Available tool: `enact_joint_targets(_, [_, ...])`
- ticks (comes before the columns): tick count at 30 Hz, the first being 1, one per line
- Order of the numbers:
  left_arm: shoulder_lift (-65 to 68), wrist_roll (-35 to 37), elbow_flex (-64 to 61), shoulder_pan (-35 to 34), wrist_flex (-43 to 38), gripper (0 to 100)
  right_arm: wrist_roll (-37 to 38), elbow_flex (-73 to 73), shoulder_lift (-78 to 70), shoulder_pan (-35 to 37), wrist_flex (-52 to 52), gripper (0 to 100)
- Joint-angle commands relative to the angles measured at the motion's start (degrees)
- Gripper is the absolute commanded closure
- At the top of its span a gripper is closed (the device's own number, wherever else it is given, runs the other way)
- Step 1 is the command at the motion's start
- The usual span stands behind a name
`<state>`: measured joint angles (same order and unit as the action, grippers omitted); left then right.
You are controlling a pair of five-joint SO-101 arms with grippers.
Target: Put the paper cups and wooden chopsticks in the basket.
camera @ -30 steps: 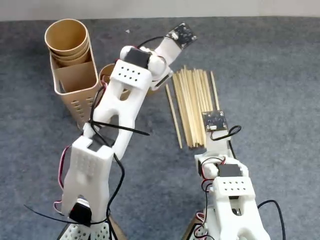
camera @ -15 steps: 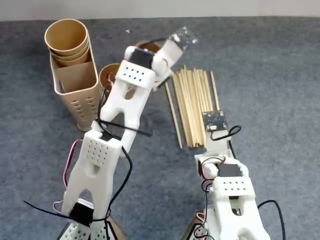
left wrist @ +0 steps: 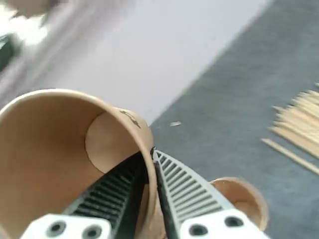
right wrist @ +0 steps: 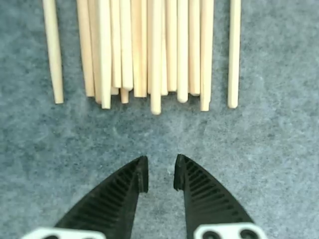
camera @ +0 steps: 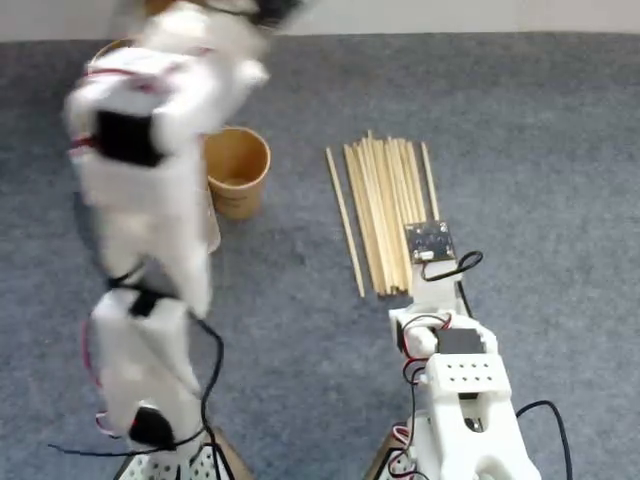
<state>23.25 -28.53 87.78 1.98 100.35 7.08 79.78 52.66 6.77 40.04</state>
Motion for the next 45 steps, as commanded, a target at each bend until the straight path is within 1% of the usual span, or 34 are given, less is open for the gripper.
enact_joint_targets(1, [-8.0, -0.2, -6.1, -7.1, 0.1, 100, -0.2, -0.3, 0.0, 0.2, -0.8, 89.3])
enact_joint_targets(4, [-10.8, 1.3, -15.8, -10.8, 0.1, 100, -0.2, -0.3, 0.0, 0.2, -0.8, 89.3])
enact_joint_targets(7, [-11.3, 1.6, -23.2, -11.5, 0.1, 100, -0.2, -0.3, -0.1, 0.2, -0.8, 89.3])
enact_joint_targets(10, [-11.2, 1.6, -26.9, -11.1, 0.0, 100, -0.2, -0.3, -0.1, 0.2, -0.8, 89.3])
enact_joint_targets(18, [-11.3, 1.5, -27.6, -10.4, -4.4, 99, -0.2, -0.3, 0.0, 0.2, -0.8, 89.3])
enact_joint_targets(22, [-11.2, 1.6, -27.8, -10.4, -7.9, 91, -0.2, -0.3, 0.0, 0.2, -0.8, 89.3])
enact_joint_targets(24, [-11.1, 1.6, -27.9, -10.3, -7.6, 89, -0.2, -0.3, 0.0, 0.2, -0.8, 89.3])
enact_joint_targets(28, [-11.1, 1.4, -28.0, -10.2, -6.3, 92, -0.2, -0.3, 0.0, 0.2, -0.8, 89.3])
enact_joint_targets(33, [-11.6, 1.6, -27.6, -10.5, -6.0, 91, -0.2, -0.3, 0.0, 0.2, -0.8, 89.3])
enact_joint_targets(36, [-12.1, 1.8, -26.2, -10.0, -6.0, 87, -0.2, -0.3, 0.0, 0.2, -0.8, 89.3])
enact_joint_targets(39, [-13.8, 5.8, -22.5, -5.8, -4.9, 86, -0.2, -0.3, 0.0, 0.2, -0.8, 89.3])
enact_joint_targets(41, [-15.2, 6.8, -22.0, 0.3, -0.1, 86, -0.2, -0.3, 0.0, 0.2, -0.8, 89.3])
enact_joint_targets(42, [-15.9, 7.1, -23.3, 3.5, 1.6, 86, -0.2, -0.3, 0.0, 0.2, -0.8, 89.3])
enact_joint_targets(43, [-16.7, 7.3, -26.0, 5.6, 1.6, 86, -0.2, -0.3, 0.0, 0.2, -0.8, 89.3])
enact_joint_targets(45, [-17.5, 9.7, -33.5, 7.6, 1.4, 86, -0.2, -0.3, 0.0, 0.2, -0.8, 89.3])
